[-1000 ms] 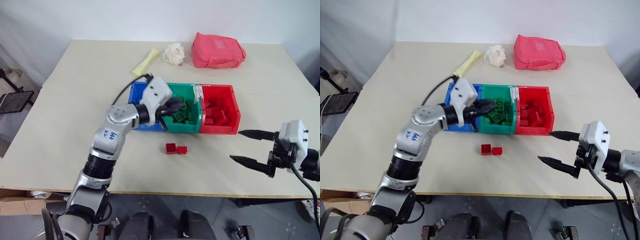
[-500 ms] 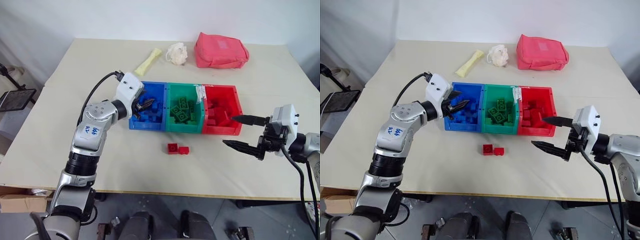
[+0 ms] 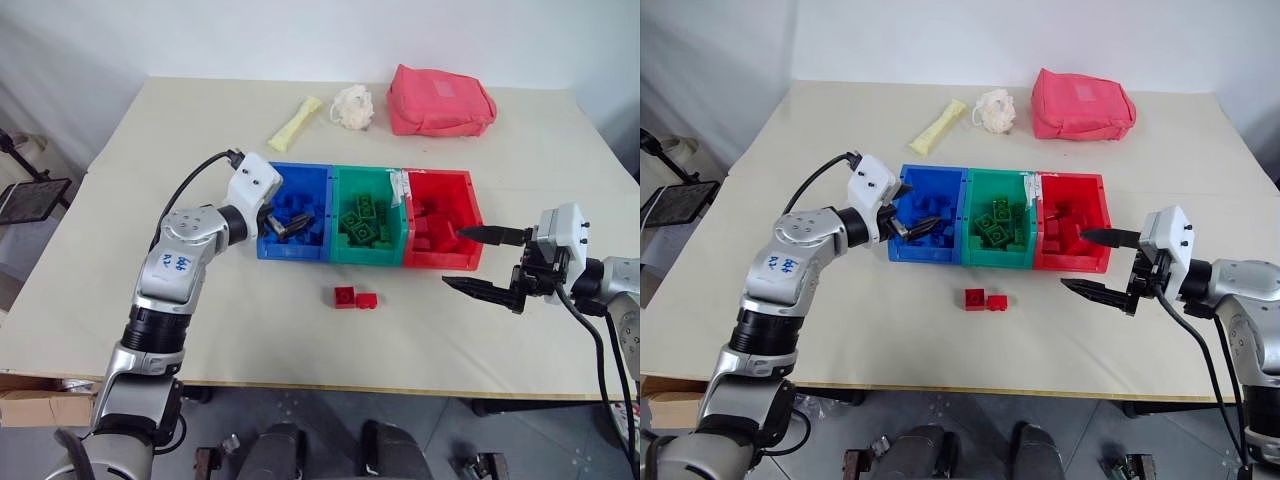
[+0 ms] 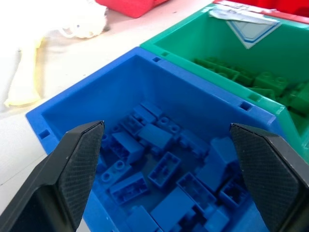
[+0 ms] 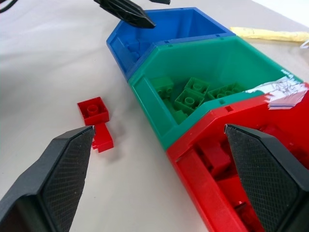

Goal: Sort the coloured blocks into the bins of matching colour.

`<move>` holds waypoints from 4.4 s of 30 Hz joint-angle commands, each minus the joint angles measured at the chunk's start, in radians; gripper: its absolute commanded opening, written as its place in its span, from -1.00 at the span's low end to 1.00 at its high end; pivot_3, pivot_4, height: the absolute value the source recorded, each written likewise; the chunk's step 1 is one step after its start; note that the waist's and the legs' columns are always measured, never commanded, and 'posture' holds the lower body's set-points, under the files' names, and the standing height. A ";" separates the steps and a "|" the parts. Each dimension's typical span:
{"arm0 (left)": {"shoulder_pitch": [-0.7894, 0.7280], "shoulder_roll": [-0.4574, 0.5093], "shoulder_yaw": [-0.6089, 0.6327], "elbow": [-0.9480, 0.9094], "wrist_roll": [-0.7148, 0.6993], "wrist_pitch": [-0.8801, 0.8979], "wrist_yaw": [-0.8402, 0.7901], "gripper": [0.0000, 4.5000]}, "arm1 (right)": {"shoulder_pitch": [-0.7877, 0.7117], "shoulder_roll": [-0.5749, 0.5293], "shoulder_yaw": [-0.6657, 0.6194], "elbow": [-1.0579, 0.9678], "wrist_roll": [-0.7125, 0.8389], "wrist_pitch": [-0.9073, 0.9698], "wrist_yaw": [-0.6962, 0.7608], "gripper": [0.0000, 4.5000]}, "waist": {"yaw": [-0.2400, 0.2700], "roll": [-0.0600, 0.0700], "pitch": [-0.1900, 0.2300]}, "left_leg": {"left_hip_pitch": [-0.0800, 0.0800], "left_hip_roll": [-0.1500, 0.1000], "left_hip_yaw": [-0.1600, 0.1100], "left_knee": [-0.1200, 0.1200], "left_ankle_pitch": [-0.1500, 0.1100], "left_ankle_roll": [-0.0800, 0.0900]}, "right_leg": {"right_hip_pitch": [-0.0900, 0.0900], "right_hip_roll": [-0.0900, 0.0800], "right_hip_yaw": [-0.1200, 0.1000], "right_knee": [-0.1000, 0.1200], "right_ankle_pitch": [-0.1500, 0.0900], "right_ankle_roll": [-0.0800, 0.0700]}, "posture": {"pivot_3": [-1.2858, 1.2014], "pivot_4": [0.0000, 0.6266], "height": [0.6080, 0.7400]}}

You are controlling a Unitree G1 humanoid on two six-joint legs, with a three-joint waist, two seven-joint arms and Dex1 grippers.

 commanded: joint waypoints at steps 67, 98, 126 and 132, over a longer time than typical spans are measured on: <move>-0.250 -0.456 -0.233 0.480 0.097 -0.524 -0.054 -0.33 | 0.288 0.064 -0.230 -0.268 0.049 0.003 -0.209 1.00 | 0.023 0.000 0.001 | -0.001 -0.002 0.004 0.001 0.001 0.002 | 0.001 -0.001 -0.004 -0.002 0.001 0.001 | 0.03 -0.52 1.00; -0.372 -0.522 -0.149 0.758 0.066 -0.789 -0.172 0.99 | 0.305 0.071 -0.236 -0.279 0.029 -0.022 -0.281 1.00 | 0.017 0.000 0.002 | -0.001 -0.001 0.008 -0.001 0.001 0.004 | -0.002 0.000 -0.005 -0.002 0.002 0.003 | 0.03 -0.52 1.00; 0.600 0.169 0.143 -0.308 -0.210 -0.299 -0.340 0.99 | 0.016 -0.009 -0.011 0.039 -0.037 -0.046 0.013 1.00 | -0.023 0.002 0.002 | 0.000 0.001 -0.001 -0.001 -0.001 0.000 | 0.000 -0.003 0.002 -0.002 0.000 0.000 | 0.03 -0.52 1.00; 0.618 0.200 0.138 -0.289 -0.215 -0.321 -0.340 0.99 | -0.015 -0.003 0.012 0.067 -0.051 -0.051 0.037 1.00 | -0.018 0.002 0.002 | 0.000 0.001 -0.001 0.000 -0.002 -0.001 | 0.000 -0.005 0.002 -0.001 0.000 -0.001 | 0.03 -0.52 1.00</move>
